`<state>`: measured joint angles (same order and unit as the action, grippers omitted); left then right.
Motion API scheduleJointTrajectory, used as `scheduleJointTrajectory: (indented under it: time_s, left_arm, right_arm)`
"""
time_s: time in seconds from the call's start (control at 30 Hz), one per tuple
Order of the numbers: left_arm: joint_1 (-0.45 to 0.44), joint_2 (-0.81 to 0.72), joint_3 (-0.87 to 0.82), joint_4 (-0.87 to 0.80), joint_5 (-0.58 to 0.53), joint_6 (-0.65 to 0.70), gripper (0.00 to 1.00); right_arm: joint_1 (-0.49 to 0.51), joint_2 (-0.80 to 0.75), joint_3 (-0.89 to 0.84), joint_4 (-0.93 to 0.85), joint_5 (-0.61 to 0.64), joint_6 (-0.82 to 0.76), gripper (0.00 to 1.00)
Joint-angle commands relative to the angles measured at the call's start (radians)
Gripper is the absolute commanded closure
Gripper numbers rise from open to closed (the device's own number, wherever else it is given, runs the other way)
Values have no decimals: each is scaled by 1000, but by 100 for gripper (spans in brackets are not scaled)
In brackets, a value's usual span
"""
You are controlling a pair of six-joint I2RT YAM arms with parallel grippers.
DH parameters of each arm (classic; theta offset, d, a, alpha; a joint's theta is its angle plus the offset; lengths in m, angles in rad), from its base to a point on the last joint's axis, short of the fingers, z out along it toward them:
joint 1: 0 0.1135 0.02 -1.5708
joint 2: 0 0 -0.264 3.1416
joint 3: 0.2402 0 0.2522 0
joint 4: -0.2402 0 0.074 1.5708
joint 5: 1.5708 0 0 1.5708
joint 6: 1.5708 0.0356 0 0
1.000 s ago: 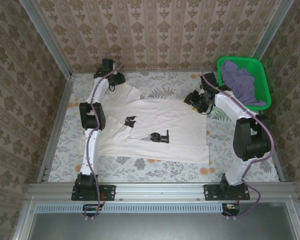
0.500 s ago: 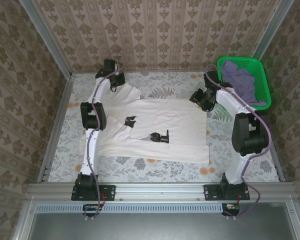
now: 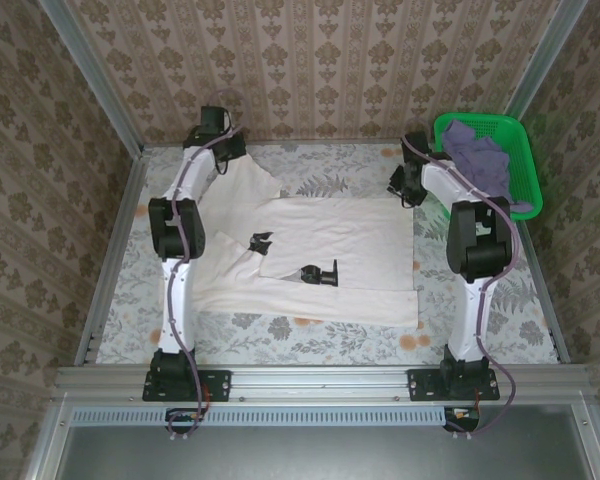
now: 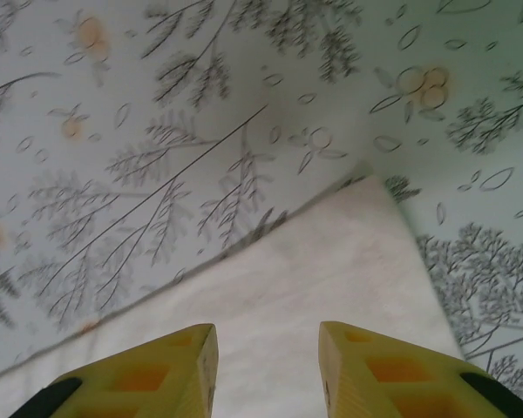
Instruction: Fold and stack the t-shirts
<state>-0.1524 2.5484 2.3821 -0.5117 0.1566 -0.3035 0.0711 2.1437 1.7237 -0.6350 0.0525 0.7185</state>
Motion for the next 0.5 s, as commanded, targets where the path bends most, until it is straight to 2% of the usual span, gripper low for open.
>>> scheduleJointTrajectory:
  time_s: [0.0,0.27,0.47]
  left_arm:
    - [-12,-111,-92,44,-4,47,100]
    - [-27,-228,-216,51,-3,82,100]
    - [-41,-263,-265,67,6,82,100]
  right_arm:
    - [-5,61,89,-95,133,46,62]
    - [-4,142,184,-158,241,59,59]
    - [-3,168,189,-162,240,98,57]
